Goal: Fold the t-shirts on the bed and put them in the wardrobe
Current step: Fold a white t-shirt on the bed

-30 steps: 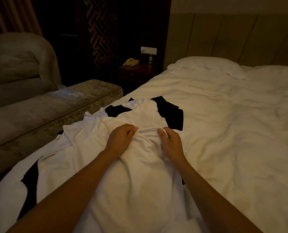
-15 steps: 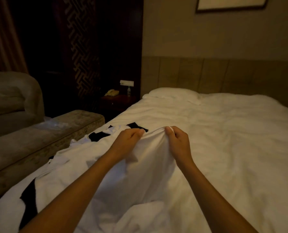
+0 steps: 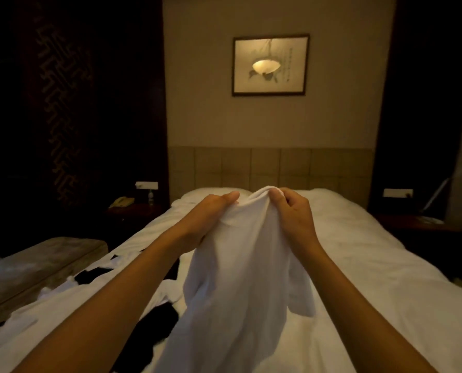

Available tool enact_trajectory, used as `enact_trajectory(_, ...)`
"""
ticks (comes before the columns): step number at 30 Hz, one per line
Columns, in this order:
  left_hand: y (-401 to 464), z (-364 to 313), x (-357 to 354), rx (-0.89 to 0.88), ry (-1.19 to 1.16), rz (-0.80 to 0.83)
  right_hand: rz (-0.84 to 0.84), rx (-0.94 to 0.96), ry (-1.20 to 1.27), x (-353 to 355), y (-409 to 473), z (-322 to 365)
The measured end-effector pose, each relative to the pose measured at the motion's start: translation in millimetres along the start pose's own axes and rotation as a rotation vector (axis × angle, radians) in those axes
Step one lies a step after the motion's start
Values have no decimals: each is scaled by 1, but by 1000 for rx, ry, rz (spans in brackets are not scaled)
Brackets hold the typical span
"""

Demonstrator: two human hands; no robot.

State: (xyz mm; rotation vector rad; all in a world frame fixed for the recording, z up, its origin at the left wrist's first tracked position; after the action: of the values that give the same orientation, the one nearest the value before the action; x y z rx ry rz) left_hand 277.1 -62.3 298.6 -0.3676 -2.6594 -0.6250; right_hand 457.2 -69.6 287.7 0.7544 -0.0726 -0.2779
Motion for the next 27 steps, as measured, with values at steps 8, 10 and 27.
enact_trajectory(8,9,-94,-76,13,-112,425,26,6,-74,77,35,54)
enact_trajectory(10,18,-104,-88,23,-123,373,31,-21,-97,91,40,58)
enact_trajectory(27,54,-139,-137,222,-747,-81,-134,-44,-122,123,-17,79)
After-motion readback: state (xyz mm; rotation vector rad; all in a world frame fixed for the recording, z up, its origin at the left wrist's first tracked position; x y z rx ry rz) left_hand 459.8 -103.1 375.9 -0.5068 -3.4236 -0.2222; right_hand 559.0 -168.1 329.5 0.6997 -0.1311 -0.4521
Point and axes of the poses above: each hand's wrist, its own y-axis towards the middle knuckle, its own x-axis out of the back of the hand, z = x × y, the point moved 3 cm from there along y, towards the middle knuckle, and after that the axes turned 8 degrees about y, right-handed, at the moved point
